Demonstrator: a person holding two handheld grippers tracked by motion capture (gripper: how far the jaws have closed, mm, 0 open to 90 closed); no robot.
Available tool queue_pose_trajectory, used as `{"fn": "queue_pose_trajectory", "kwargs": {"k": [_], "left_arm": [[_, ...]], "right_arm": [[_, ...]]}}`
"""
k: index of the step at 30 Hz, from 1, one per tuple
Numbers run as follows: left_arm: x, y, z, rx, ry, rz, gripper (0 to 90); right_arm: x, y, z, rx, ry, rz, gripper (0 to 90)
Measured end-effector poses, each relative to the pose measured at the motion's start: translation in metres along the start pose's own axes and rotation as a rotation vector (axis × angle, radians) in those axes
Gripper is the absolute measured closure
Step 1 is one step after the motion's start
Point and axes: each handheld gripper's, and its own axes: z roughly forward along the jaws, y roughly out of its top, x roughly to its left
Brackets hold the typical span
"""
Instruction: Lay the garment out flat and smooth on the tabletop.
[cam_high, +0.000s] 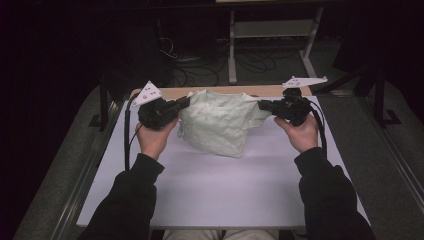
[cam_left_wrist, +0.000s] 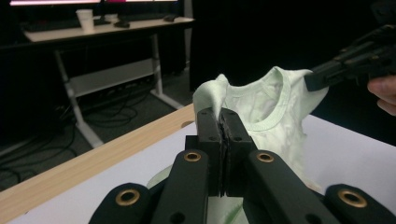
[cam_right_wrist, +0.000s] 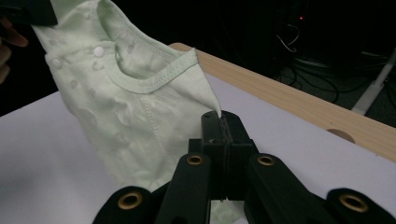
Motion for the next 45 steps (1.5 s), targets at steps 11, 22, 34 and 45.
{"fn": "queue_pose_trajectory", "kwargs": {"k": [11,22,34,45], "left_arm": [[-0.011,-0.097,-0.010,0.165,-0.057,-0.102,88.3],[-0.038,-0.129,-0.026,0.319,-0.143,-0.124,87.9],[-0.036,-0.139,-0.038,0.409,-0.202,-0.153,68.2],[-0.001,-0.129,-0.056,0.326,-0.202,-0.170,49.9]], "right_arm": [[0.023,-0.067,0.021,0.149,0.134,0.051,88.6],[0.048,-0.133,0.027,0.322,0.198,0.117,88.5],[0.050,-0.143,0.023,0.336,0.202,0.127,88.5],[0.049,-0.142,0.022,0.330,0.206,0.114,88.5]]}}
